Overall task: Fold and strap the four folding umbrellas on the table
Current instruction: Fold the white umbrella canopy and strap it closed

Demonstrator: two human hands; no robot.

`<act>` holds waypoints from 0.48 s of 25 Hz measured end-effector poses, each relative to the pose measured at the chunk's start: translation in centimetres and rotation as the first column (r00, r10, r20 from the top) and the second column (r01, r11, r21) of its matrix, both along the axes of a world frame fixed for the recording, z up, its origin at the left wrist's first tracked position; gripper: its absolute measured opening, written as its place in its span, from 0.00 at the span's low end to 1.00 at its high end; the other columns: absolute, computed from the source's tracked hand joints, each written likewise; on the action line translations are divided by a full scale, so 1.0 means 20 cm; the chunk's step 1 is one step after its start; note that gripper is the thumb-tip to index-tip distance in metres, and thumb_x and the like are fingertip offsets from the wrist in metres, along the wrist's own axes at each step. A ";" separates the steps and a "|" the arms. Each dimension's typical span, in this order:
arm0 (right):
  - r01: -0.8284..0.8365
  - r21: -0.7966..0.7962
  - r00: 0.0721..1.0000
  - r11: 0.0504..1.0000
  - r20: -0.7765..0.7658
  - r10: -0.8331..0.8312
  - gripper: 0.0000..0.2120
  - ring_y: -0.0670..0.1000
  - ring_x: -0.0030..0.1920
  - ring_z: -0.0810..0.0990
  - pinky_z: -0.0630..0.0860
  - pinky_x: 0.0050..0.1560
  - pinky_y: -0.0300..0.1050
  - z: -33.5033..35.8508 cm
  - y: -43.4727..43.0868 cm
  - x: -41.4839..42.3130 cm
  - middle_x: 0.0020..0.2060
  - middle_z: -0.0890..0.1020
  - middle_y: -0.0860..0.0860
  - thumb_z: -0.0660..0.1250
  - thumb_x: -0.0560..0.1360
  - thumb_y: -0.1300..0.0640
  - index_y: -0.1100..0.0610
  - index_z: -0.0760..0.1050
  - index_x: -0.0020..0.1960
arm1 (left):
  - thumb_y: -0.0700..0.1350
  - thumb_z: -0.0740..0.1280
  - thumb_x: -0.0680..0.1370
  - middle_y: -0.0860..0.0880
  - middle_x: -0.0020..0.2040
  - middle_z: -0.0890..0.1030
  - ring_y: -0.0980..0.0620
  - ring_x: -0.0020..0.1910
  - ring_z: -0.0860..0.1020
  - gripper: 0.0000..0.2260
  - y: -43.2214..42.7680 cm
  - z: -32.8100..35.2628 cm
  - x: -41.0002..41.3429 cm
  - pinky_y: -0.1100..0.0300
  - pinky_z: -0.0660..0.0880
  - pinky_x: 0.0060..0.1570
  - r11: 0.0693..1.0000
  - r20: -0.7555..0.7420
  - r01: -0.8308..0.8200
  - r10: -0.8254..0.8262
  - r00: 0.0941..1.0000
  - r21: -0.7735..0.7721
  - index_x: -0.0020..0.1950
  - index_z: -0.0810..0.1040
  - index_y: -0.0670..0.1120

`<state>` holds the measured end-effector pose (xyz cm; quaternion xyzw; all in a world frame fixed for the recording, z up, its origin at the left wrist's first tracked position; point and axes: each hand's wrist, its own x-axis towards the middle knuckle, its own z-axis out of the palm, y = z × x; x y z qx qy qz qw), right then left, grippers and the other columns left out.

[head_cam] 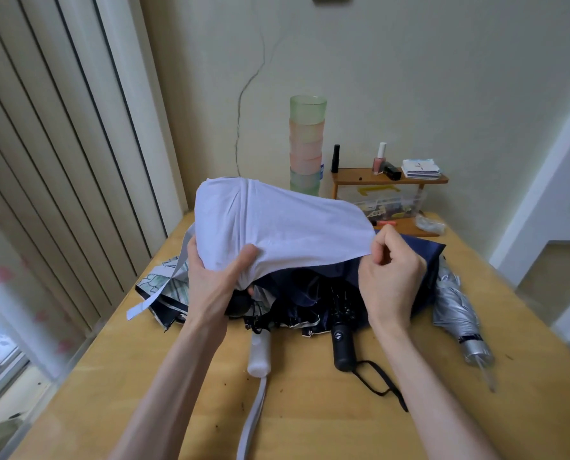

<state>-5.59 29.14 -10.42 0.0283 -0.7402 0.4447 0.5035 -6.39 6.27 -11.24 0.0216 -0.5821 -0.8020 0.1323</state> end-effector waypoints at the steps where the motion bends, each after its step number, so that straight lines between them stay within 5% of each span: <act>1: 0.055 0.026 0.998 0.998 -0.036 -0.054 0.20 0.55 0.31 0.59 0.60 0.29 0.53 -0.01 0.02 0.00 0.29 0.62 0.52 0.58 0.63 0.79 0.55 0.60 0.34 | 0.56 0.86 0.63 0.48 0.64 0.82 0.39 0.53 0.84 0.38 0.00 0.00 0.00 0.45 0.82 0.44 1.000 0.003 0.021 -0.021 1.000 -0.001 0.69 0.72 0.61; 3: 0.020 -0.011 0.999 1.000 -0.047 -0.021 0.17 0.56 0.32 0.65 0.66 0.31 0.56 -0.01 0.06 -0.01 0.30 0.67 0.54 0.61 0.66 0.79 0.58 0.63 0.34 | 0.49 0.87 0.65 0.47 0.62 0.83 0.43 0.46 0.84 0.37 0.00 0.00 0.01 0.51 0.80 0.36 0.999 0.001 0.036 -0.036 0.999 0.031 0.69 0.72 0.59; 5: -0.193 -0.167 0.980 0.967 0.015 0.198 0.16 0.53 0.36 0.76 0.76 0.39 0.53 0.03 0.07 0.00 0.35 0.77 0.55 0.69 0.72 0.76 0.58 0.70 0.38 | 0.47 0.84 0.67 0.45 0.60 0.84 0.44 0.38 0.81 0.36 0.00 0.01 0.01 0.55 0.77 0.30 0.998 -0.008 0.009 -0.009 1.000 0.060 0.71 0.72 0.55; 7: -0.315 -0.256 0.934 0.914 0.086 0.346 0.16 0.48 0.36 0.76 0.75 0.39 0.47 0.04 0.07 0.01 0.35 0.78 0.54 0.73 0.74 0.72 0.56 0.71 0.39 | 0.48 0.84 0.67 0.44 0.62 0.83 0.45 0.38 0.81 0.36 0.01 0.00 0.01 0.55 0.77 0.30 0.998 -0.010 -0.011 0.012 1.000 0.068 0.71 0.71 0.54; 9: -0.235 -0.170 0.961 0.957 0.106 0.255 0.17 0.48 0.32 0.69 0.69 0.34 0.43 0.02 0.10 0.02 0.31 0.73 0.53 0.71 0.73 0.74 0.56 0.70 0.37 | 0.50 0.85 0.66 0.47 0.63 0.83 0.44 0.48 0.85 0.38 0.02 -0.02 -0.01 0.49 0.82 0.38 0.997 -0.013 -0.030 0.031 0.999 0.066 0.72 0.71 0.56; 12: 0.212 0.222 0.975 0.952 -0.111 -0.191 0.14 0.54 0.30 0.60 0.58 0.31 0.44 -0.01 0.17 0.04 0.28 0.64 0.50 0.63 0.70 0.74 0.58 0.66 0.34 | 0.52 0.86 0.65 0.52 0.66 0.82 0.43 0.63 0.83 0.39 0.07 -0.04 -0.01 0.38 0.81 0.60 0.998 -0.009 -0.035 0.036 0.999 0.044 0.72 0.72 0.60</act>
